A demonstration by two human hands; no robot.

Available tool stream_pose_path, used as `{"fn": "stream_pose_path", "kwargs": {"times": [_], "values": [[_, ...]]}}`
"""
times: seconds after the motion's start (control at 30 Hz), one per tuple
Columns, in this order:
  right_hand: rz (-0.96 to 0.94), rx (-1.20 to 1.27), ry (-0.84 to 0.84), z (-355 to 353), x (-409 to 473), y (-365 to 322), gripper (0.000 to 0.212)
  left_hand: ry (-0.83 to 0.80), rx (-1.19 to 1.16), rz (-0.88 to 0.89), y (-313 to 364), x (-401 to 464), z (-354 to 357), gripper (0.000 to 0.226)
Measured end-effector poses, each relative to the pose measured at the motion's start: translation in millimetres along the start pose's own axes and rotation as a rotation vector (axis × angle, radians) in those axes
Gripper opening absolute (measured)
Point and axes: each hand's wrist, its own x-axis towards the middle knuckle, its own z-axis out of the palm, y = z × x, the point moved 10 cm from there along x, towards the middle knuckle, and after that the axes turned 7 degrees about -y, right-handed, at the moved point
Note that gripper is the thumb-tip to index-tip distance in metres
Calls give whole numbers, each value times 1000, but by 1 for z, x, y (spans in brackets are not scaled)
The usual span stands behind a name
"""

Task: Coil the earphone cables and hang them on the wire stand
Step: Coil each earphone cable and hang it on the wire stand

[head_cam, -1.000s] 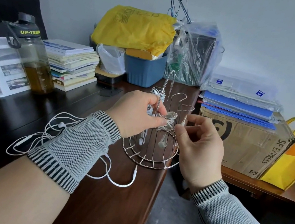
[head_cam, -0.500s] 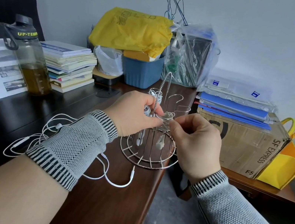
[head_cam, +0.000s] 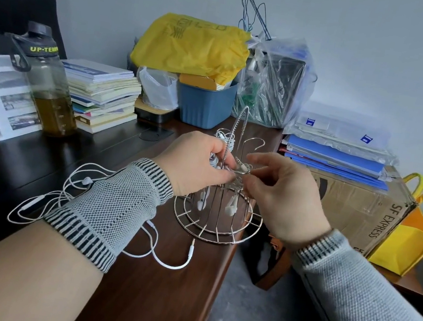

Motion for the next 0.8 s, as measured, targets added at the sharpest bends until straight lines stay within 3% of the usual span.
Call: {"fn": "stream_pose_path", "kwargs": {"times": [0.17,0.27,0.37,0.5,0.67,0.8], "values": [[77,-68,-318,10,16,-11,23,1,1,-27,-4,1,0,14],[115,-50,-397,11,20,-13,25,-2,7,-42,-5,1,0,16],[174,120,-447,16,21,-7,18,-6,-1,-45,-6,1,1,17],[213,235,-448,17,20,-7,7,-9,-6,-39,-4,0,1,17],[-36,-409,-306,6,26,-35,12,-17,-26,-41,-3,1,1,13],[-83,-360,-143,-5,37,-50,11,-18,-45,-43,-4,0,1,12]]}}
